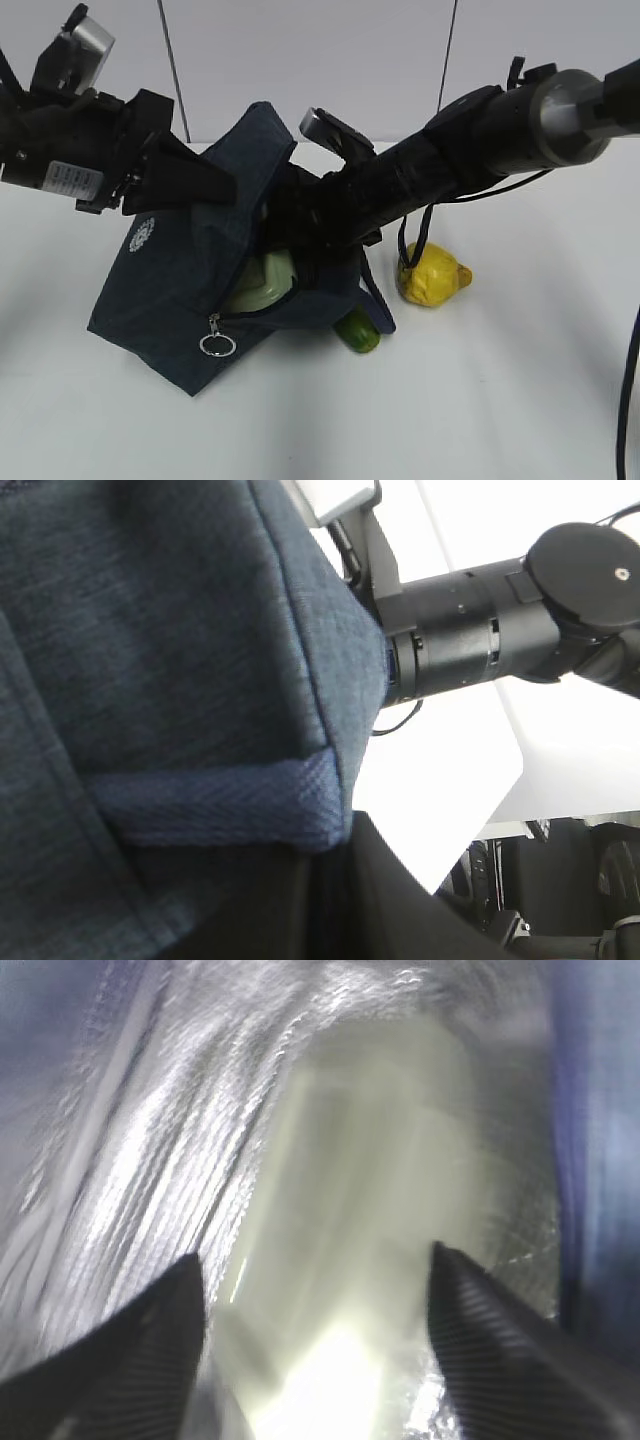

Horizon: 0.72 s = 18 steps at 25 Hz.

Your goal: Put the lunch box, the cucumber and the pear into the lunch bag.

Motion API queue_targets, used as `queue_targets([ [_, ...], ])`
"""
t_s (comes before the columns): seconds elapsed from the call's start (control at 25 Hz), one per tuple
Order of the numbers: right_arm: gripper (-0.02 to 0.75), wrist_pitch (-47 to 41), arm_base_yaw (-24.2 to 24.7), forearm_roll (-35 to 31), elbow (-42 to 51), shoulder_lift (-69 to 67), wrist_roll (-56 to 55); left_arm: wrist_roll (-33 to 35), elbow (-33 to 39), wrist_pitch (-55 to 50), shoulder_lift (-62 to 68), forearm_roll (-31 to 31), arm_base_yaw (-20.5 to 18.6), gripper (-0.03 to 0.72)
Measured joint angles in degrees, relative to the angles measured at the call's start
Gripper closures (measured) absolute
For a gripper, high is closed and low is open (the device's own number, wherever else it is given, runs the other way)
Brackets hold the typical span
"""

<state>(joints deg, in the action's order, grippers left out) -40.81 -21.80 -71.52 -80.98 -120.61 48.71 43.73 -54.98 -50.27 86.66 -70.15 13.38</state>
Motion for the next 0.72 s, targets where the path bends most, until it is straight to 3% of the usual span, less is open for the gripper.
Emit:
queue_targets([
  [0.2, 0.211, 0.0, 0.0, 0.6, -1.5, 0.0, 1.2, 0.1, 0.0, 0.3, 0.0, 1.3, 0.0, 0.687],
  [0.36, 0.177, -2.4, 0.0, 5.2, -4.2, 0.0, 0.4, 0.1, 0.0, 1.5, 0.0, 4.3, 0.0, 0.687],
  [0.44, 0.176, -4.4, 0.0, 10.0, -5.9, 0.0, -2.1, 0.1, 0.0, 1.7, 0.0, 4.6, 0.0, 0.687],
  [0.72, 0.176, -10.3, 0.0, 36.6, -9.9, 4.5, -15.1, 0.1, 0.0, 1.4, 0.0, 5.0, -2.6, 0.687],
])
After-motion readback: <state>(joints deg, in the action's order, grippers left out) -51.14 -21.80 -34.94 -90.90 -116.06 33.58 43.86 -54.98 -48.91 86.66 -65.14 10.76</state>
